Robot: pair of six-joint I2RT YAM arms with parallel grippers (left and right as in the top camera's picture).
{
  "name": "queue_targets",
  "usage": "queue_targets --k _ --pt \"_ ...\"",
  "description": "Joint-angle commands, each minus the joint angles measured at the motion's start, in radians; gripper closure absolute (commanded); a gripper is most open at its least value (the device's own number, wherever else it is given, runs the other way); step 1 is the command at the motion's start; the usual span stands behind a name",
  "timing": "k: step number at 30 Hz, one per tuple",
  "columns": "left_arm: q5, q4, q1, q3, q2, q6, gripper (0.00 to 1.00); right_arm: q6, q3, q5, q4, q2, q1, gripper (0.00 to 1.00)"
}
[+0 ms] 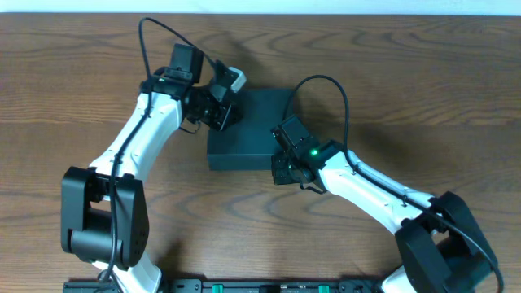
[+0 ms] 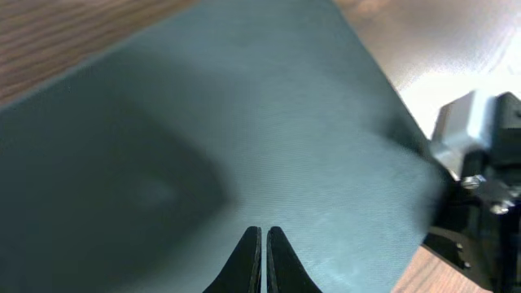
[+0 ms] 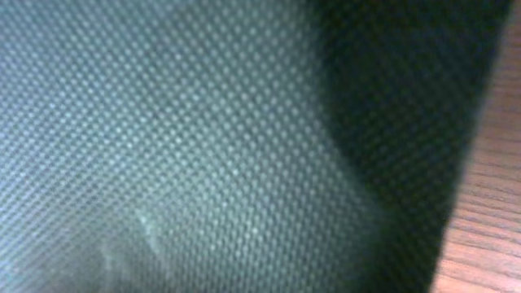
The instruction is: Pack container
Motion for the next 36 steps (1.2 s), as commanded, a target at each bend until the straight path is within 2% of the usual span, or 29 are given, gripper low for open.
queue_targets --k 1,17,28,36 --pt "-0.021 0.002 -0.024 -0.006 0.018 0.014 0.94 0.015 -0.002 -0.046 -0.005 -0.007 -0.005 0.98" --pt "-0.043 -0.005 -0.045 -0.006 0.161 -0.002 0.94 0.016 -0.002 -0.013 0.016 -0.007 0.026 0.98" --pt "-0.043 -0.005 -0.045 -0.006 0.163 -0.001 0.95 0.027 -0.006 0.176 0.182 0.027 0.124 0.98" --pt "-0.025 -0.008 -0.045 -0.006 0.163 -0.001 0.94 0.045 -0.006 0.179 0.257 0.083 0.148 0.98"
